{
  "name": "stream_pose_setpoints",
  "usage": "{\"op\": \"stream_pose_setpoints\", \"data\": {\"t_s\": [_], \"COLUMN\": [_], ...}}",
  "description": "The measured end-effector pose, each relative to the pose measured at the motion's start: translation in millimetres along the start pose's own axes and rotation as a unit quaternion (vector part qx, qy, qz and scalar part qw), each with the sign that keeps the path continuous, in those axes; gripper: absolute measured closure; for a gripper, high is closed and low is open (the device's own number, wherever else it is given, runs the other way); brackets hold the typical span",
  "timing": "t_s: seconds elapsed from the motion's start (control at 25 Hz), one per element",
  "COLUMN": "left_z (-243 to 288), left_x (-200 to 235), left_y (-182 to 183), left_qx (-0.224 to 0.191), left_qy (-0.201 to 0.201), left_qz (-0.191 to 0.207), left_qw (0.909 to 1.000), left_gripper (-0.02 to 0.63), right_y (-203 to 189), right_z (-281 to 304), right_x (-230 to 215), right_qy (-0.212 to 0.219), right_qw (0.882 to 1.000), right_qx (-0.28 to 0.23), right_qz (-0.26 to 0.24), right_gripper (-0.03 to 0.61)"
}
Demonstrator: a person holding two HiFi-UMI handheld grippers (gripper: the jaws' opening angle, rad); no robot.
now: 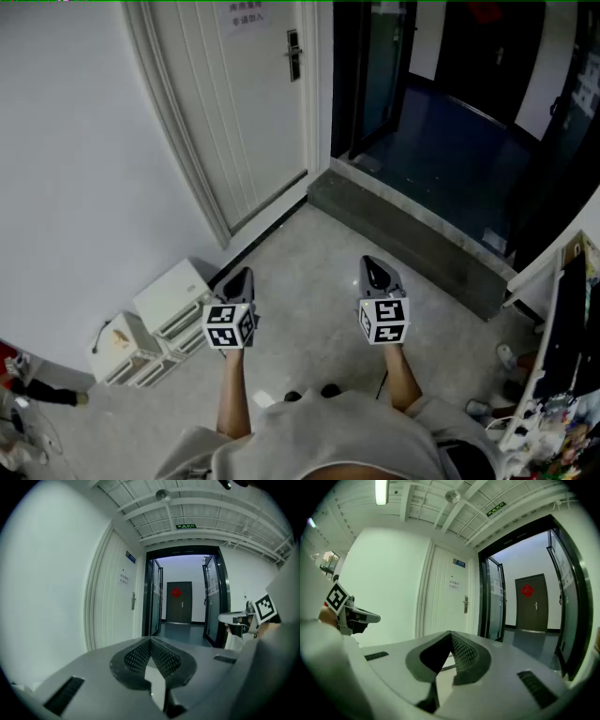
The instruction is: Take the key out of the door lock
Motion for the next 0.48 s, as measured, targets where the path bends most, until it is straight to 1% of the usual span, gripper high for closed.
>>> {"op": "stream_pose_setpoints", "data": {"t_s": [0.48], "left_z": [7.1], "left_x": [-15.4], "left_y": [-2.2], "left_qx": [0.002], "left_qy": [0.003], "left_qz": [-0.006], "left_qw": [1.0], "left_gripper": [0.595], "right_y": [-11.1], "right_z": [-1.5], "right_x": [-16.0], "right_qy": [0.002], "right_qw": [1.0], "right_qx": [0.008], "right_qz": [0.003], "right_gripper": [0.555]}}
Point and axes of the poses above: the fingertips, and each gripper's own axes: z forward along the fingers, x to its left, y out of its top, the point moved 7 cm from there along -z, backward along the fingers, and after that the axes turned 14 degrees about -y, right-handed, at the moved point
